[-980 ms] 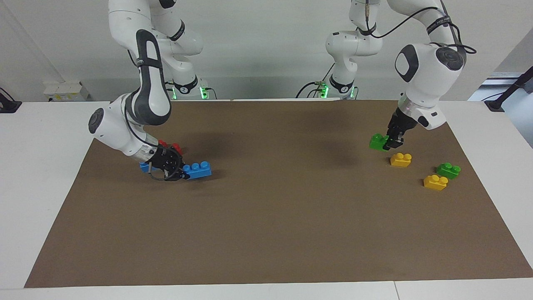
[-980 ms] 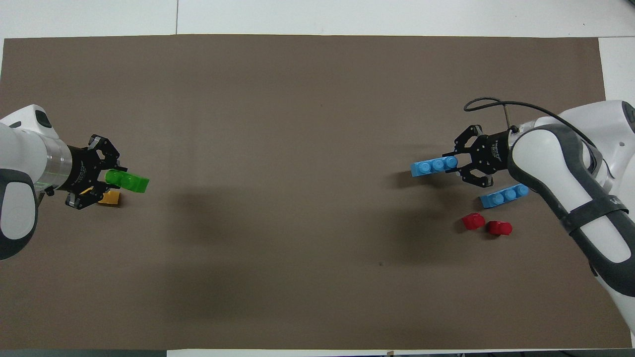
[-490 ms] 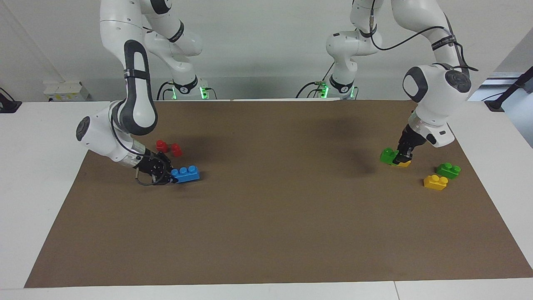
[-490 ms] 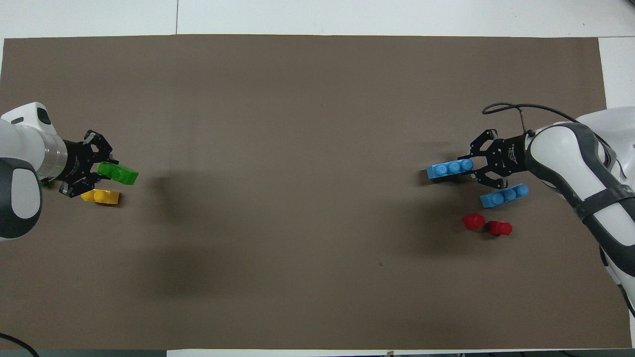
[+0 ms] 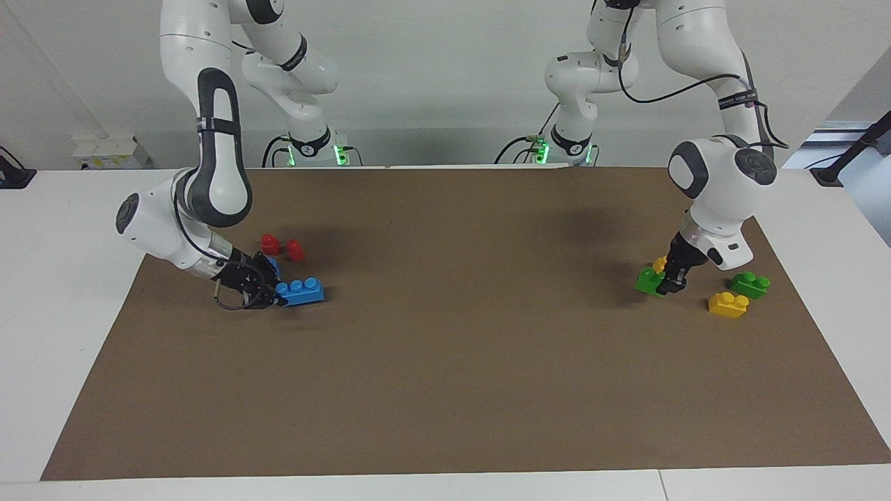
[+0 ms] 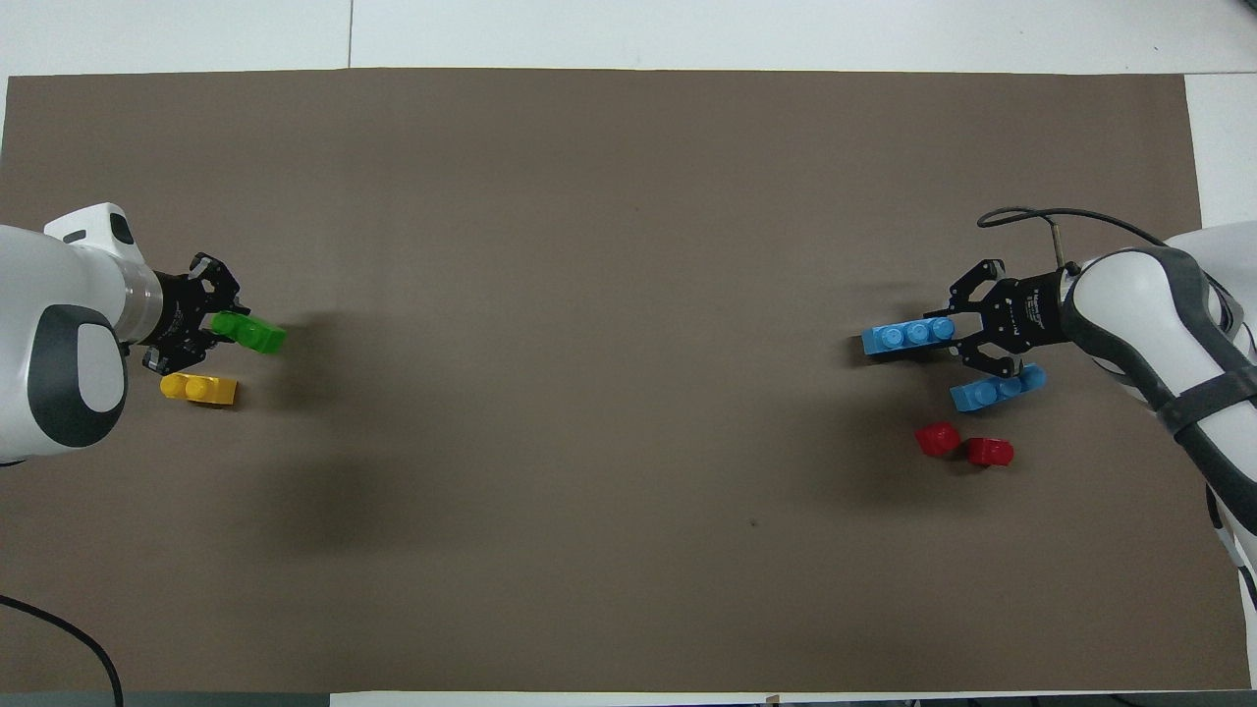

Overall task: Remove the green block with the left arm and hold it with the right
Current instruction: 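Move the green block with the left gripper while the right gripper moves blue, then open the left gripper on the green block while the right gripper releases blue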

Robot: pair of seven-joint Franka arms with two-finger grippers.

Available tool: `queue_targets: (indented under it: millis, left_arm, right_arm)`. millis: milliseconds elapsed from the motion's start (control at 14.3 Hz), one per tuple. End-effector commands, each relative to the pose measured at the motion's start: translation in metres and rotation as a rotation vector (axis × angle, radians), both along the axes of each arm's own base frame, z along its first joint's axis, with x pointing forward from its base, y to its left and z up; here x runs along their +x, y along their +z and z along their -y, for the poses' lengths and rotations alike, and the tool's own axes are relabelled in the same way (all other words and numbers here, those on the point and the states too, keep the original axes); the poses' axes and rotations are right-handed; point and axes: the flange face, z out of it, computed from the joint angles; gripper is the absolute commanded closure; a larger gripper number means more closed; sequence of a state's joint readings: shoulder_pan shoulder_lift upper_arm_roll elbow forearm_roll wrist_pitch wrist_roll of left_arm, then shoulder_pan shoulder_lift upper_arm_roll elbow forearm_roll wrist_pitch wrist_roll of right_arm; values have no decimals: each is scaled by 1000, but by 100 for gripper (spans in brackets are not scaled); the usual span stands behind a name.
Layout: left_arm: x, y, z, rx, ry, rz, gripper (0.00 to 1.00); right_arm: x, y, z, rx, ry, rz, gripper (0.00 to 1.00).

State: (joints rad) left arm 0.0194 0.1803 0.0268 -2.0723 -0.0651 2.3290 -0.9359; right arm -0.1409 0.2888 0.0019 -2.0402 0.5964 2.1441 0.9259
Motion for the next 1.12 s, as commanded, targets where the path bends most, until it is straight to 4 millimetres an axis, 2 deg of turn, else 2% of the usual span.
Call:
queue_targets:
  millis: [0,210,630,700,770,840,910,980,1050]
  left_arm:
    - [17,-14,-3,-5,-19,30,100]
    - [24,-26,-6,3,-88,22,100]
    - [28,-45,-16,8,-106,23,100]
    - [27,-45,-20,9,-104,26,100]
    - [27,-45,-22,11,-112,33,100]
    - [27,-45,-23,13,-122,33,100]
    - [28,-44,-21,13,-128,36,89]
    - [29,-44,-18,14,-135,39,39]
    - [30,-44,-15,16,-142,41,0]
  right_arm:
    - [-6,-6,3,-21,21,11,100]
    - [-10,-10,4,-30,14,14,100]
    - [-12,-11,-1,-23,25,2,100]
    - [-11,-9,-3,-20,28,1,86]
    - [-10,-9,-5,-18,31,-3,58]
    - [-9,-6,-6,-15,36,-3,46]
    - [-7,-1,-8,-10,41,-4,37]
    - [-5,5,-8,-1,47,-6,26]
    - [-3,13,-8,2,48,1,20]
